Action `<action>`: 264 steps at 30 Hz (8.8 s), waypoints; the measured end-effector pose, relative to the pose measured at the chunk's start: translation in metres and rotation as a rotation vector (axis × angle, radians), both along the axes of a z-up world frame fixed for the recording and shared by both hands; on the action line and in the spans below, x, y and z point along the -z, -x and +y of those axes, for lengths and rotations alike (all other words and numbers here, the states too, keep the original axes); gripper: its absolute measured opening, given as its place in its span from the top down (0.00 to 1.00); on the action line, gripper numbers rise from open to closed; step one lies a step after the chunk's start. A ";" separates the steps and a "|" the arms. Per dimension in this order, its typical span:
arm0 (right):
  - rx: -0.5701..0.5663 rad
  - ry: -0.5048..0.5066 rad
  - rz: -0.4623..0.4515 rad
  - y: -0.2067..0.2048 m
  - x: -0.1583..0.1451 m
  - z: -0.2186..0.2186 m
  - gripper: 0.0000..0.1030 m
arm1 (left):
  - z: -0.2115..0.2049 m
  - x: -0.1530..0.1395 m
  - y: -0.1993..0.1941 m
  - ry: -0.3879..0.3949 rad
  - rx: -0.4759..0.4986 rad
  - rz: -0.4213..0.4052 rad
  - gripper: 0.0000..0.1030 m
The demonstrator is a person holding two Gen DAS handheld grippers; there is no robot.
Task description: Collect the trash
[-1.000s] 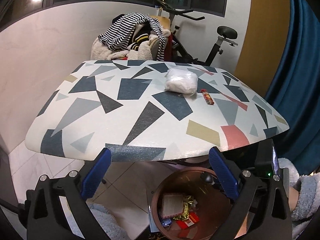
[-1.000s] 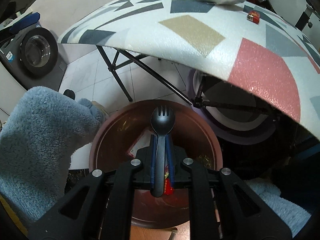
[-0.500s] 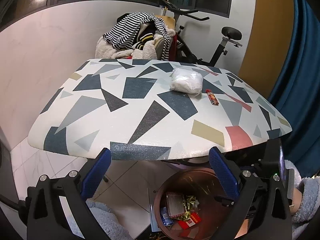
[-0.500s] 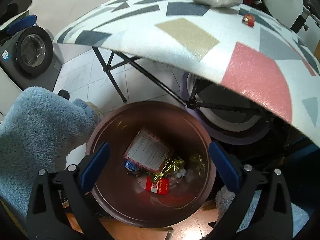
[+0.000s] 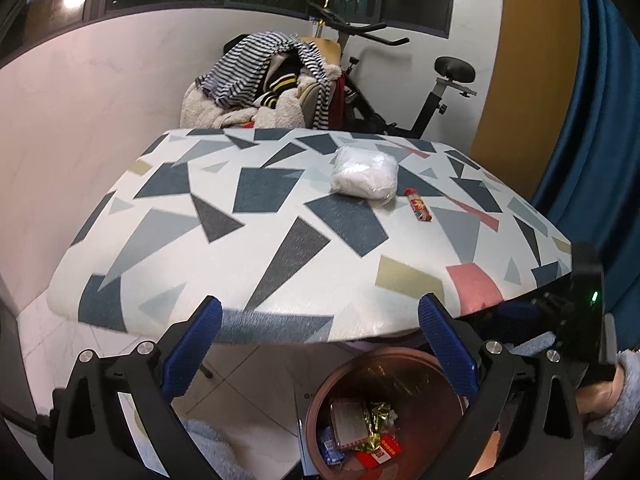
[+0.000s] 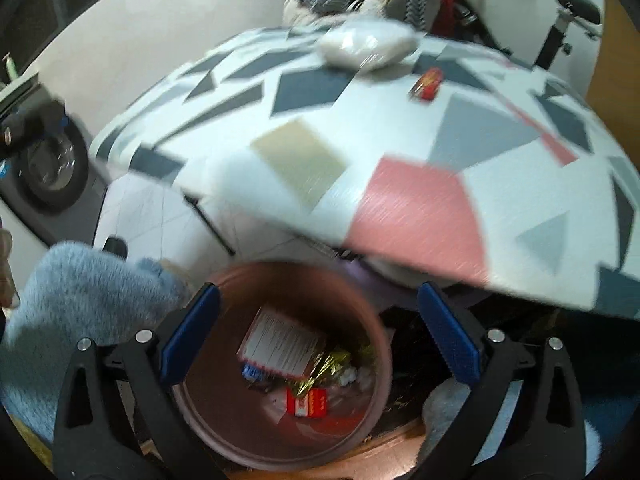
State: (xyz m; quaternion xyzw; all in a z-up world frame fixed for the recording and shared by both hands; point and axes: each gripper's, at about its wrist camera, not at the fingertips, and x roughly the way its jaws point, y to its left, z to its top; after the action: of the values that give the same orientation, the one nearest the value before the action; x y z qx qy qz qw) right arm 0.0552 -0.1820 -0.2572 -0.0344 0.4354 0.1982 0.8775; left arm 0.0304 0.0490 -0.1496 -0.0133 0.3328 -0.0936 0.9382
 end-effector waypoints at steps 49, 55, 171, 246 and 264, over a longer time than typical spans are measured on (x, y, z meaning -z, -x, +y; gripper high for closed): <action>0.184 -0.069 -0.013 -0.210 -0.035 -0.055 0.77 | -0.095 0.030 -0.233 -0.081 0.201 0.074 0.06; 0.192 -0.073 -0.023 -0.204 -0.040 -0.066 0.84 | -0.114 0.043 -0.286 -0.109 0.182 0.123 0.06; -0.045 -0.082 0.093 0.004 0.009 -0.012 0.86 | -0.048 0.108 0.006 0.001 0.237 0.301 0.33; 0.047 -0.036 -0.377 0.005 -0.233 -0.020 0.06 | -0.030 -0.161 0.033 -0.177 -0.029 -0.371 0.06; 0.067 -0.040 -0.402 0.018 -0.253 -0.026 0.06 | -0.028 -0.167 0.035 -0.184 -0.050 -0.350 0.06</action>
State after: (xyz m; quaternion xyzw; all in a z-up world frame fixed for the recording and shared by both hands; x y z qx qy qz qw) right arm 0.0375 -0.2081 -0.0041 -0.0416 0.2486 0.1667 0.9533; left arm -0.0046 0.0206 0.0174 0.0808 0.1715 -0.0402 0.9810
